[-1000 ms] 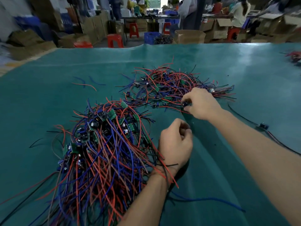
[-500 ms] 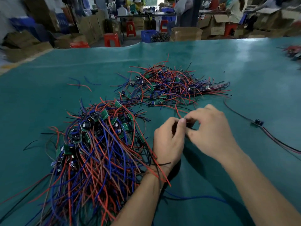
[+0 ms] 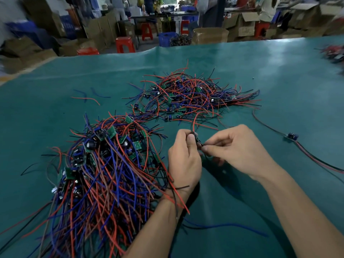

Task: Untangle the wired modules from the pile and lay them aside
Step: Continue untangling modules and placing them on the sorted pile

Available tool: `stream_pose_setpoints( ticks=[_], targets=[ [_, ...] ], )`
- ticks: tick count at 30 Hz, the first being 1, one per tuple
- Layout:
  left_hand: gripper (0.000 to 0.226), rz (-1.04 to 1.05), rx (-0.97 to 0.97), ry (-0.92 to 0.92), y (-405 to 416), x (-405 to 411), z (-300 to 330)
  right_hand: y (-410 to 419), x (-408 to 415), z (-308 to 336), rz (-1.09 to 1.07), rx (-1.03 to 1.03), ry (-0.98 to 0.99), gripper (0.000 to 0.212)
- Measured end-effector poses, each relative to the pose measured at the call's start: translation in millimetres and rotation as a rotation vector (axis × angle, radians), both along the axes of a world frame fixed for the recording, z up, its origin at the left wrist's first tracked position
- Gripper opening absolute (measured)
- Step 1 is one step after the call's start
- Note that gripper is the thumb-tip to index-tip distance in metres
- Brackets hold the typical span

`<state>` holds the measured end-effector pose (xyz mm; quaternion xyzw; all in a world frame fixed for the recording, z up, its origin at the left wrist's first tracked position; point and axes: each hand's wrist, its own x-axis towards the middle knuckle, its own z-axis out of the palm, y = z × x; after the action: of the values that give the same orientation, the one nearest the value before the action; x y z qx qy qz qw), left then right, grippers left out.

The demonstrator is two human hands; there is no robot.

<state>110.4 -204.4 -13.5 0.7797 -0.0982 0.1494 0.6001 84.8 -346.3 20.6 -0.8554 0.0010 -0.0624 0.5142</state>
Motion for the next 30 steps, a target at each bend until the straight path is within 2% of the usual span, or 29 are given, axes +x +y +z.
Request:
stream_pose_setpoints(
  ticks=[3,5,6,8,13,17,23,25,30],
  targets=[
    [0.016,-0.022,-0.018,-0.016,0.8,0.5,-0.7,0.4,0.9,-2.5,0.035,-0.029,0.015,0.014],
    [0.016,-0.056,-0.025,-0.021,1.0,-0.9,0.3,0.6,4.2,-4.9,-0.053,-0.093,-0.059,0.016],
    [0.016,-0.081,-0.024,-0.024,0.8,-2.2,1.0,0.4,5.6,-5.2,-0.120,-0.063,-0.097,0.016],
    [0.018,-0.138,-0.027,-0.024,0.4,-4.2,3.3,1.9,6.8,-4.4,-0.186,0.115,-0.103,0.009],
    [0.017,-0.265,-0.104,0.095,0.2,-5.8,4.9,12.7,5.6,-4.8,-0.066,0.588,0.104,0.006],
    [0.014,-0.249,-0.065,0.087,-2.8,-4.6,2.4,16.0,7.3,-5.3,-0.108,0.718,0.062,0.003],
    [0.013,-0.227,-0.080,0.112,-3.1,1.3,-4.1,10.9,13.5,-13.8,-0.198,0.493,-0.126,0.020],
    [0.014,-0.221,-0.075,0.122,-2.7,2.2,-3.8,7.3,14.2,-14.9,-0.209,0.412,-0.163,0.020],
    [0.011,-0.246,-0.062,0.147,-3.6,1.7,-4.0,-8.5,14.3,-13.4,-0.302,0.029,-0.325,0.008]
  ],
)
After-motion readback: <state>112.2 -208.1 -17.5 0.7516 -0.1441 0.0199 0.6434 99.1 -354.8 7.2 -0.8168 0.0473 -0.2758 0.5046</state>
